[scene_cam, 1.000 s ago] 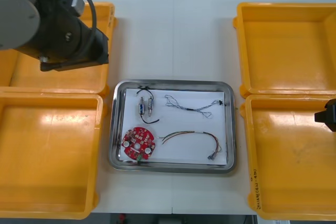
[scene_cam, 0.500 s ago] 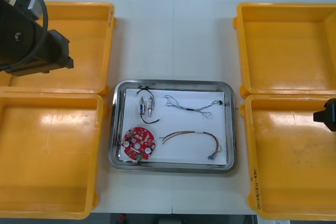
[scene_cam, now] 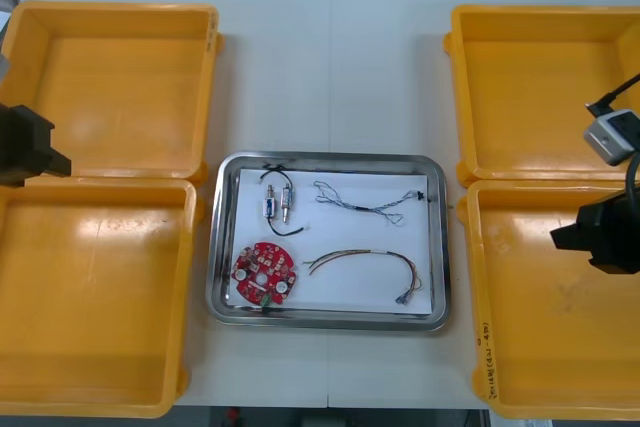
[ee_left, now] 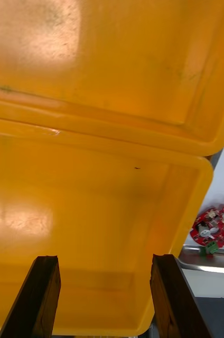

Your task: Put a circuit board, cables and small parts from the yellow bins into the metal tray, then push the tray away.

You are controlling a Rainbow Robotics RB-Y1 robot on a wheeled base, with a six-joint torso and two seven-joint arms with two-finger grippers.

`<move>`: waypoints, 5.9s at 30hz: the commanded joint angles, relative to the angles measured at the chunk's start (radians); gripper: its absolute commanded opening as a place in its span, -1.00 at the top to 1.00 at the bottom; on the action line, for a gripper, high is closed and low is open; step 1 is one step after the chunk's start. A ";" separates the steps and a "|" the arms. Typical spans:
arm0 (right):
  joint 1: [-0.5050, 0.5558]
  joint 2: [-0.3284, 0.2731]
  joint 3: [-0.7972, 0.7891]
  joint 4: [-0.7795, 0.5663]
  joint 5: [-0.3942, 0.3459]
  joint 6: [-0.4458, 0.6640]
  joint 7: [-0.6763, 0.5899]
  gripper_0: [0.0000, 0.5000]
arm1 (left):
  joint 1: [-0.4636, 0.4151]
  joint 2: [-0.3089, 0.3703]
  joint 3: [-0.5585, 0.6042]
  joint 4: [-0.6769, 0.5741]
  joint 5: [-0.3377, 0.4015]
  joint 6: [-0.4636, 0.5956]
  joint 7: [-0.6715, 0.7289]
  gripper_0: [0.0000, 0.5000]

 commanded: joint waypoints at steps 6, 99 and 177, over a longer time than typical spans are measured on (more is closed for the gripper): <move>-0.266 -0.048 0.263 -0.047 -0.105 0.003 -0.012 -1.00 | 0.171 0.044 0.103 -0.025 -0.016 0.006 -0.241 -1.00; -0.779 0.351 1.632 0.524 0.523 -0.308 0.033 -1.00 | 0.293 0.040 0.130 -0.023 -0.038 -0.056 -0.343 -1.00; -1.173 0.260 1.613 0.959 0.171 -0.618 0.378 1.00 | 0.293 0.040 0.130 -0.023 -0.038 -0.056 -0.343 -1.00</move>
